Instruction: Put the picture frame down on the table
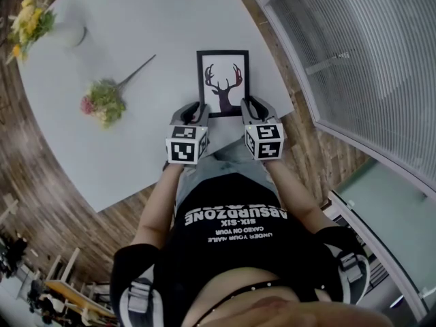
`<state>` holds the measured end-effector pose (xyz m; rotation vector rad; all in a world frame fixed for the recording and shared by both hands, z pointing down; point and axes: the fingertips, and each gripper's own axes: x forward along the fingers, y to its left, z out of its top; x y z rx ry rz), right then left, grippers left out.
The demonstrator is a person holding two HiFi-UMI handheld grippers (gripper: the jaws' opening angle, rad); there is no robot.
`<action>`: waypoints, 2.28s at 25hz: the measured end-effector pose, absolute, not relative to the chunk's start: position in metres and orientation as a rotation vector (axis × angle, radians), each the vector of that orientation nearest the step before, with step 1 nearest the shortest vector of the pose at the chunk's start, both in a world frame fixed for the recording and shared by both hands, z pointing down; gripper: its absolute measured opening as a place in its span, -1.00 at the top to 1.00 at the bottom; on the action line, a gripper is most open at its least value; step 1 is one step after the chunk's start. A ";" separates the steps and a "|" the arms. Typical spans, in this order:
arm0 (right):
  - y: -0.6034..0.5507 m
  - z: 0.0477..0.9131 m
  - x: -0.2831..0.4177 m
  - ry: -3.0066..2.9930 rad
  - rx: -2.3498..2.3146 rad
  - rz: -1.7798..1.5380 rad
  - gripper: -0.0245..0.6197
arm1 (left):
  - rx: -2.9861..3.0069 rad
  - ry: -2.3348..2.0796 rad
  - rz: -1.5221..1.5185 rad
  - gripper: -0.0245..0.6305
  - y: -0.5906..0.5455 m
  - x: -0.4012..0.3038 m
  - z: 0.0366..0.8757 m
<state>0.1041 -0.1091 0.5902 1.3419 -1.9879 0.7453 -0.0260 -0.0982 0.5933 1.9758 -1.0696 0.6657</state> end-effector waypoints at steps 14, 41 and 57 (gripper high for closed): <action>-0.114 0.625 0.112 -1.945 1.308 0.785 0.62 | 1.956 -1.061 0.729 0.63 -0.103 -0.018 0.622; -0.116 0.651 0.113 -1.918 1.294 0.797 0.61 | 1.907 -1.077 0.784 0.63 -0.104 -0.015 0.661; -0.122 0.588 0.116 -2.011 1.432 0.689 0.85 | 2.042 -1.197 0.699 0.59 -0.120 -0.030 0.592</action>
